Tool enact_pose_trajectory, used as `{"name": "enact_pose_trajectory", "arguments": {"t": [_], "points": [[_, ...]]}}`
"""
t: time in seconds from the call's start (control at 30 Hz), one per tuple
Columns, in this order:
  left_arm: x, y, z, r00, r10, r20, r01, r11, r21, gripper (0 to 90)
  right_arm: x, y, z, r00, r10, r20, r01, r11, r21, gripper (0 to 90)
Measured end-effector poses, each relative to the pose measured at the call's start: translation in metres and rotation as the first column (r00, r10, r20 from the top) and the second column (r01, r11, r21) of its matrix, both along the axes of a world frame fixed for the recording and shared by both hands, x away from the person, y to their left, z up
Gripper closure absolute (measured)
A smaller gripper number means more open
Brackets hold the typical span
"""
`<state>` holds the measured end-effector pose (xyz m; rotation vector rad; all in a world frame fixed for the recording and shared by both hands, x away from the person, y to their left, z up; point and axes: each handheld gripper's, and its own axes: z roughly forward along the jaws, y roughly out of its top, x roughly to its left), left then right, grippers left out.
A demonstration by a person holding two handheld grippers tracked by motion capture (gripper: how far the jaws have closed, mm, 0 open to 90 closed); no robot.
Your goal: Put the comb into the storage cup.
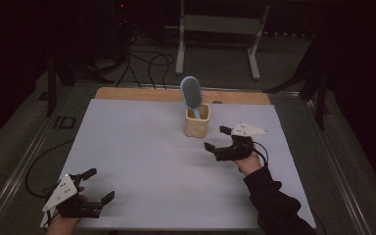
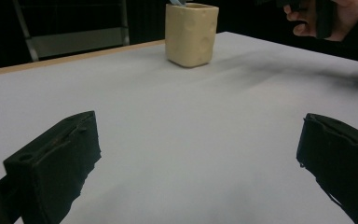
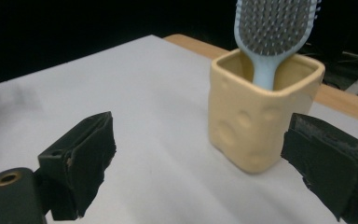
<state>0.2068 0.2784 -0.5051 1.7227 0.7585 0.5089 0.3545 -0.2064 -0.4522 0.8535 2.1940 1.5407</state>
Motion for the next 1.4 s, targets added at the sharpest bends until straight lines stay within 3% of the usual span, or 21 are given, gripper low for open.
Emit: {"name": "enact_pose_trajectory", "arguments": {"t": [0.77, 1.2, 1.4], "points": [[-0.001, -0.001, 0.001, 1.0, 0.0, 0.002, 0.0, 1.0, 0.002, 0.0, -0.046, -0.036, -0.028, 0.9991, 0.0, -0.043, 0.0, 1.0, -0.009, 8.5], [0.0, 0.0, 0.001, 1.0, 0.001, 0.001, -0.001, 1.0, 0.004, 0.0, -0.065, -0.054, -0.038, 0.9994, -0.003, -0.034, 0.002, 1.0, -0.026, 8.5], [-0.001, 0.0, 0.0, 1.0, 0.001, 0.001, -0.001, 1.0, 0.005, 0.0, -0.079, -0.065, -0.042, 0.9993, -0.011, -0.036, 0.01, 1.0, -0.009, 8.5]]}}
